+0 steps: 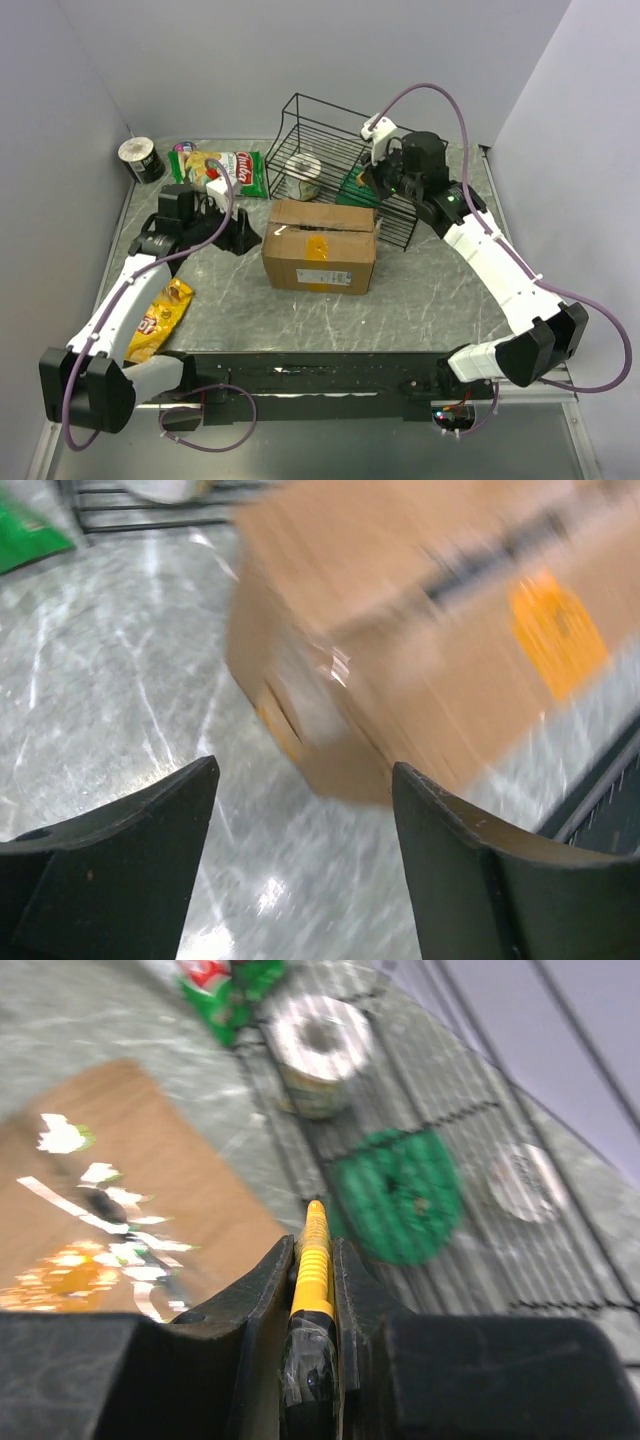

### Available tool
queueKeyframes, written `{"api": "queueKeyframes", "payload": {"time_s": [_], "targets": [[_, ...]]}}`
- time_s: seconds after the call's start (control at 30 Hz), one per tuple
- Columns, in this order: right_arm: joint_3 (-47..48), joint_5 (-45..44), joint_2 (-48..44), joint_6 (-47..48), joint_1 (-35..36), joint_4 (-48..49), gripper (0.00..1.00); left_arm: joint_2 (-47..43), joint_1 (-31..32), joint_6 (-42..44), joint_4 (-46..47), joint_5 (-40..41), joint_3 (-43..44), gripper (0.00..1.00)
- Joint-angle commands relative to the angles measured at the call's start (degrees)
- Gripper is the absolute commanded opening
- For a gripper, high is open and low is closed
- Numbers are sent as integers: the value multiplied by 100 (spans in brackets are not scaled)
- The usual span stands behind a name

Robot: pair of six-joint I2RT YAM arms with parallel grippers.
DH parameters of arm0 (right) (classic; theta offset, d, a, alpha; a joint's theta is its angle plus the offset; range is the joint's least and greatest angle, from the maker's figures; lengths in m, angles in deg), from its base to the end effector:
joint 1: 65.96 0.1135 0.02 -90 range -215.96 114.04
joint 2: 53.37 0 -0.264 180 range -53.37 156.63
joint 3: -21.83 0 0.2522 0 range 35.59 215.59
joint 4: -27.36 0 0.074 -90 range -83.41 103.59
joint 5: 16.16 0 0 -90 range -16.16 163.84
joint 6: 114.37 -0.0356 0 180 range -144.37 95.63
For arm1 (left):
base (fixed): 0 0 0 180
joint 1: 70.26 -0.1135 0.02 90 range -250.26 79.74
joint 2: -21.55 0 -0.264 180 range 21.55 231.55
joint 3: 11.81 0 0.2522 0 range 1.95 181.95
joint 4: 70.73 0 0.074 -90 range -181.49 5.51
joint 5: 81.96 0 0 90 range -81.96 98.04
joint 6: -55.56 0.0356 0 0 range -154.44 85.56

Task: Unpack the express box

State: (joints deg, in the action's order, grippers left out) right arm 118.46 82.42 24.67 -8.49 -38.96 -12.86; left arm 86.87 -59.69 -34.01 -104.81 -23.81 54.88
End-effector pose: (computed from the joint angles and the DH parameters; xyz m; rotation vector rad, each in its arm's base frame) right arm 0.2701 0.1436 0.4119 -0.8058 1.7799 0.2741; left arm 0.2419 -0.0643 0.3031 0.5266 2.0571 -0.6976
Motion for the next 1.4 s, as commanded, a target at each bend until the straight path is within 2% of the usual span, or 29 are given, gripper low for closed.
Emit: {"api": "queueKeyframes", "payload": {"time_s": [0.0, 0.07, 0.2, 0.3, 0.37, 0.5, 0.63, 0.77, 0.97, 1.17, 1.23, 1.37], "targets": [[-113, -313, -35, 389, -248, 299, 0, -371, -20, 1695, -1104, -988, 200, 70], [-157, -173, 36, 530, -248, 264, 0, -353, -20, 2169, -1551, -1042, 244, 62], [-175, 47, 167, 635, -248, 168, 0, -134, 42, 3085, -2527, -1471, 508, 39], [-175, 179, 238, 644, -257, 115, 0, -81, 191, 3280, -2601, -1744, 526, 25], [-175, 258, 291, 662, -248, 88, 0, -81, 384, 3158, -2461, -1824, 447, 22], [-157, 381, 343, 732, -257, -17, 0, -28, 736, 2946, -2091, -1842, 333, 22], [-253, 522, 335, 820, -248, -158, 0, 42, 754, 2972, -1950, -1728, 245, 29], [-438, 592, 326, 934, -257, -228, 0, 156, 771, 2762, -1582, -1552, 130, 29], [-719, 706, 247, 1145, -248, -412, 0, 297, 763, 2744, -1554, -1227, 165, 32], [-808, 1074, -8, 1031, -204, -860, 0, 376, 675, 2041, -1080, -401, 139, 31], [-764, 1233, -43, 970, -178, -1273, 0, 420, 622, 1866, -888, -138, 156, 32], [-948, 1664, -289, 926, -91, -1546, 0, 639, 526, 1838, -755, 214, 411, 33]]}}
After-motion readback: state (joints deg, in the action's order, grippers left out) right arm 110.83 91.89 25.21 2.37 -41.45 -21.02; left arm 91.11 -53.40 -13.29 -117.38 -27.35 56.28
